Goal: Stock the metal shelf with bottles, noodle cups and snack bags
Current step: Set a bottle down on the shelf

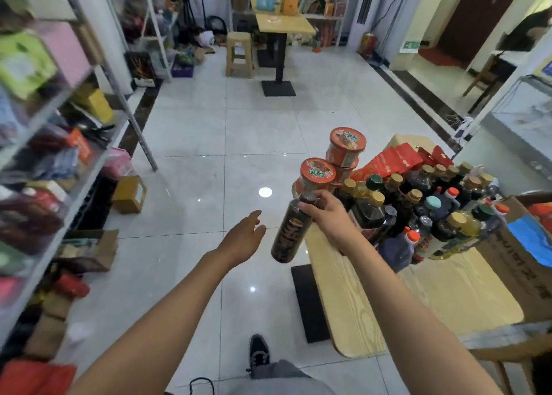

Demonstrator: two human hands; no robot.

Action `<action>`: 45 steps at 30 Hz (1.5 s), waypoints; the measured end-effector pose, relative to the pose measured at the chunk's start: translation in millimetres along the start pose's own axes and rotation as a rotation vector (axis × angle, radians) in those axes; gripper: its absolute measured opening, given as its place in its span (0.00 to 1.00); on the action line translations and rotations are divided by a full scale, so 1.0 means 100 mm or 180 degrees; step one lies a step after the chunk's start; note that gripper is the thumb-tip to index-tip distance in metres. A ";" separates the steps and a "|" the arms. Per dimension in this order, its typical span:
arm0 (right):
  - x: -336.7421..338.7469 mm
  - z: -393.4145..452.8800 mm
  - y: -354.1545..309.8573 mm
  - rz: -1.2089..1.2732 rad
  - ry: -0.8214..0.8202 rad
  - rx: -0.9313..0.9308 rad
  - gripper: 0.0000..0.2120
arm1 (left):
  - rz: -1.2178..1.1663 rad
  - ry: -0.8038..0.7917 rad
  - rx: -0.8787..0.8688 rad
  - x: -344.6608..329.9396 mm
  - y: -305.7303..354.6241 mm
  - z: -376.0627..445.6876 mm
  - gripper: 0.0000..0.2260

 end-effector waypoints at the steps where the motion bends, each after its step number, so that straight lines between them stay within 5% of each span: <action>1: -0.13 0.06 -0.18 0.0022 -0.0088 0.0099 0.16 | -0.0170 0.0003 0.0049 0.11 -0.09 -0.05 0.26; 7: -1.18 0.29 -1.31 0.0164 -0.0786 0.0746 0.11 | -0.0680 0.0862 0.0177 0.99 -0.41 -0.52 0.42; 11: -1.93 0.21 -2.06 0.0198 -0.1264 0.1182 0.09 | -0.0922 0.1725 0.0123 1.73 -0.40 -0.97 0.29; 21: -3.51 -0.21 -3.54 0.0833 -0.2375 0.1855 0.15 | -0.0406 0.3864 0.0479 3.43 -0.61 -2.19 0.27; 35: -5.32 -1.02 -4.68 0.1232 -0.3885 0.2206 0.21 | 0.0103 0.5540 0.1345 4.66 -1.02 -3.81 0.24; 45: -6.57 -1.72 -5.07 0.1000 -0.4249 0.2455 0.20 | 0.0041 0.6290 0.1562 5.10 -1.35 -5.03 0.22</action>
Point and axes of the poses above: each hand's wrist, its own z-axis towards the middle knuckle, its own x-axis out of the back of the hand, y = z × x, the point moved 7 cm from there along z, towards the middle knuckle
